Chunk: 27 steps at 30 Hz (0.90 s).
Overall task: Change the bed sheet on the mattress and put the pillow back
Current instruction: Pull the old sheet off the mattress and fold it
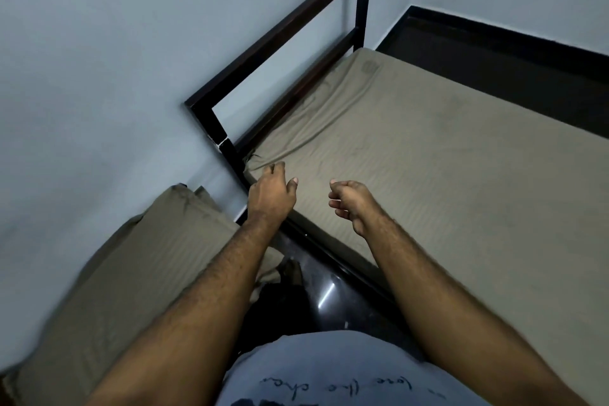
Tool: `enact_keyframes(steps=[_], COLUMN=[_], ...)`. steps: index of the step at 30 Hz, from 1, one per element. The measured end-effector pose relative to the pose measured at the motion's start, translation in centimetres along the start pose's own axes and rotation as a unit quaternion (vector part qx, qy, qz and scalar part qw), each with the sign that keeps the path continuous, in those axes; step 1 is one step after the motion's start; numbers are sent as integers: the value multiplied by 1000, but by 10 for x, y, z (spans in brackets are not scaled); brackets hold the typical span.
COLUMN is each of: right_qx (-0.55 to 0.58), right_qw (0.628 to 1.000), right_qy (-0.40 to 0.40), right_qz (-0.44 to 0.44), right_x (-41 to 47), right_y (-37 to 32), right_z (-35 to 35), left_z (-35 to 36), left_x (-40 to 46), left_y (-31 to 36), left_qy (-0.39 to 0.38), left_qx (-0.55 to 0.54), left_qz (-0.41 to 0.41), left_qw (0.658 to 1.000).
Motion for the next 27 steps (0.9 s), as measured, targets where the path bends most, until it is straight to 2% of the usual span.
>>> enact_keyframes(steps=[8, 13, 19, 27], right_qx=[-70, -68, -116, -133], right_qw=[997, 997, 990, 982], right_qy=[20, 27, 12, 6], right_qz=[-4, 13, 74, 135], right_x=[73, 110, 143, 233], right_y=[-48, -63, -34, 20], right_z=[67, 115, 156, 224], left_z=[8, 31, 85, 166], left_x=[93, 137, 161, 191], left_y=[-45, -80, -144, -207], left_qy=[-5, -69, -116, -138], left_qx=[-64, -72, -122, -162], left_qz=[-19, -19, -97, -176], left_qw=[998, 995, 981, 961])
Point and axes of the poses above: each hand's wrist, its own x-axis towards the middle knuckle, its own z-axis out of the palm, y = z × x, the point moved 10 cm from there along x, towards the middle knuckle, and after that the axes turned 6 degrees about y, right-handed, at the moved point
